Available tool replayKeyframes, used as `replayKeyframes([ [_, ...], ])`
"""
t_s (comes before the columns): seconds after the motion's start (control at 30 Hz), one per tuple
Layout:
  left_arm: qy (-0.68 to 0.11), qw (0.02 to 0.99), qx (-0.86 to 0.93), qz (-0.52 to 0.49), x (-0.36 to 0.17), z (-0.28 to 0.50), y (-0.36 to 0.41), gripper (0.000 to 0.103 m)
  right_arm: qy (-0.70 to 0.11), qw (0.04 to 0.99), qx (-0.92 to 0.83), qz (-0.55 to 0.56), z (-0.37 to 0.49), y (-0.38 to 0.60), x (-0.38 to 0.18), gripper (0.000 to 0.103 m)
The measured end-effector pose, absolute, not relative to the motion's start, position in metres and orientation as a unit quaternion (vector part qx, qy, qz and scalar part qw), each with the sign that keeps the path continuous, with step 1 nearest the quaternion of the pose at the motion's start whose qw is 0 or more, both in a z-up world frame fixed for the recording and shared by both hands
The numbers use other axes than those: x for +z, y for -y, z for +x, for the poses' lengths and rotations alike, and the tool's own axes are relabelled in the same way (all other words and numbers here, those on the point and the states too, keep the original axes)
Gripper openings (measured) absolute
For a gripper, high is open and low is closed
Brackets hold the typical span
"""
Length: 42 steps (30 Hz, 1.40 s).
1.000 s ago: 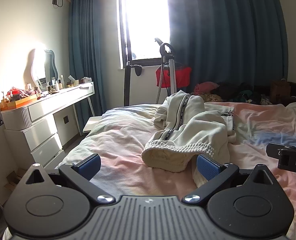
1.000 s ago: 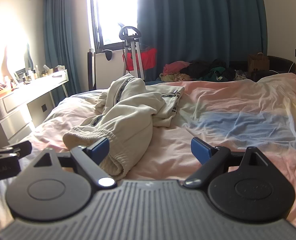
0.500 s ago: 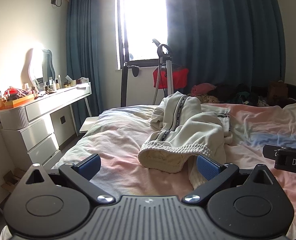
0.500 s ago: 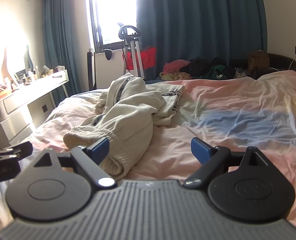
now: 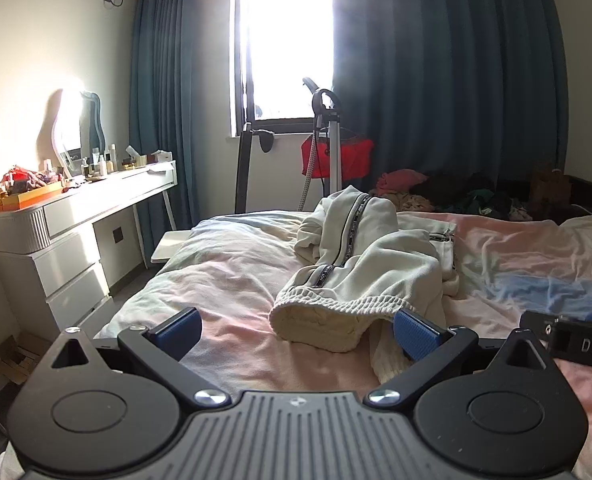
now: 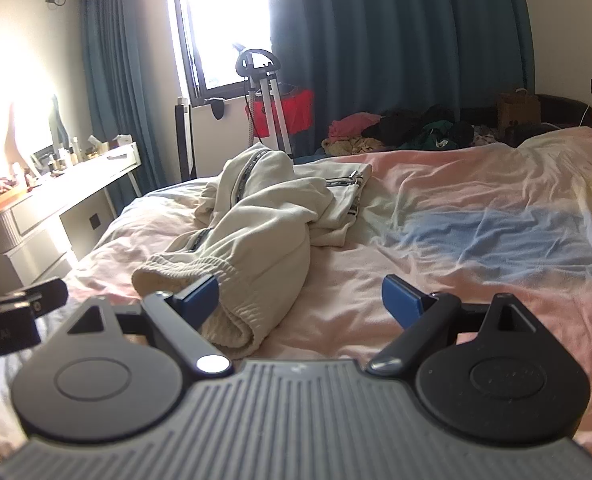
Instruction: Fold clothes
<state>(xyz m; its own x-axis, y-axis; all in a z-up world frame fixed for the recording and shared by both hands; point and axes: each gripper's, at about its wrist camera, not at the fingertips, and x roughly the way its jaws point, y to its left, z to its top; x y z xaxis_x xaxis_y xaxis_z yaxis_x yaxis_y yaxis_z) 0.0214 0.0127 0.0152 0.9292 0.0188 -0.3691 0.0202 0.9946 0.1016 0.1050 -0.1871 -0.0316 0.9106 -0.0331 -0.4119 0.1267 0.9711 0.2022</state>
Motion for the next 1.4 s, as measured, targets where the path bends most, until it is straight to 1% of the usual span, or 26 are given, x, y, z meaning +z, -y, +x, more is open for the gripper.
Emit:
replayKeyframes([
  [0.17, -0.197, 0.979, 0.007, 0.052, 0.029, 0.045, -0.025, 0.103, -0.272, 0.948, -0.036, 0.163, 0.122, 0.198, -0.057, 0.089],
  [0.2, -0.199, 0.978, 0.01, 0.055, 0.031, 0.052, -0.028, 0.103, -0.285, 0.942, -0.032, 0.174, 0.125, 0.199, -0.063, 0.085],
  [0.23, -0.202, 0.978, 0.012, 0.059, 0.033, 0.059, -0.032, 0.103, -0.298, 0.936, -0.026, 0.186, 0.129, 0.199, -0.068, 0.077],
  [0.27, -0.205, 0.977, 0.012, 0.064, 0.034, 0.066, -0.035, 0.103, -0.311, 0.93, -0.023, 0.195, 0.134, 0.199, -0.074, 0.074],
  [0.33, -0.209, 0.976, 0.017, 0.066, 0.032, 0.075, -0.042, 0.103, -0.331, 0.921, -0.025, 0.203, 0.147, 0.196, -0.084, 0.073],
  [0.37, -0.21, 0.976, 0.017, 0.062, 0.03, 0.078, -0.047, 0.103, -0.339, 0.919, -0.026, 0.198, 0.154, 0.193, -0.088, 0.065],
  [0.43, -0.214, 0.976, 0.012, 0.047, 0.025, 0.082, -0.056, 0.103, -0.354, 0.916, -0.027, 0.188, 0.169, 0.186, -0.095, 0.057],
  [0.5, -0.226, 0.973, -0.002, 0.035, 0.02, 0.084, -0.063, 0.103, -0.365, 0.912, -0.027, 0.186, 0.183, 0.181, -0.103, 0.052],
  [0.53, -0.23, 0.973, -0.008, 0.027, 0.019, 0.084, -0.066, 0.103, -0.369, 0.911, -0.025, 0.185, 0.189, 0.178, -0.108, 0.047],
  [0.6, -0.232, 0.972, -0.018, 0.009, 0.021, 0.084, -0.073, 0.103, -0.372, 0.908, -0.018, 0.191, 0.2, 0.172, -0.117, 0.045],
  [0.8, -0.232, 0.972, -0.026, -0.035, 0.018, 0.09, -0.098, 0.103, -0.359, 0.917, 0.017, 0.174, 0.217, 0.144, -0.128, 0.044],
  [0.93, -0.271, 0.958, -0.022, -0.086, 0.004, 0.107, -0.123, 0.103, -0.35, 0.926, 0.016, 0.139, 0.221, 0.127, -0.128, 0.045],
  [1.0, -0.284, 0.953, -0.02, -0.104, -0.004, 0.115, -0.134, 0.103, -0.344, 0.928, 0.002, 0.146, 0.225, 0.129, -0.131, 0.043],
  [1.07, -0.294, 0.947, -0.03, -0.124, -0.011, 0.123, -0.143, 0.103, -0.335, 0.93, -0.003, 0.153, 0.231, 0.131, -0.136, 0.039],
  [1.13, -0.301, 0.942, -0.043, -0.142, -0.017, 0.129, -0.15, 0.103, -0.33, 0.933, -0.005, 0.143, 0.239, 0.128, -0.138, 0.039],
  [1.2, -0.304, 0.94, -0.046, -0.148, -0.021, 0.135, -0.151, 0.103, -0.32, 0.936, -0.007, 0.149, 0.243, 0.128, -0.136, 0.037],
  [1.27, -0.303, 0.941, -0.049, -0.142, -0.022, 0.138, -0.148, 0.103, -0.311, 0.938, -0.016, 0.155, 0.241, 0.132, -0.129, 0.016],
  [1.33, -0.303, 0.941, -0.054, -0.141, -0.023, 0.141, -0.145, 0.103, -0.292, 0.943, -0.029, 0.157, 0.235, 0.139, -0.116, 0.012],
  [1.4, -0.3, 0.942, -0.064, -0.14, -0.024, 0.141, -0.141, 0.103, -0.26, 0.954, -0.049, 0.139, 0.223, 0.144, -0.096, 0.01],
])
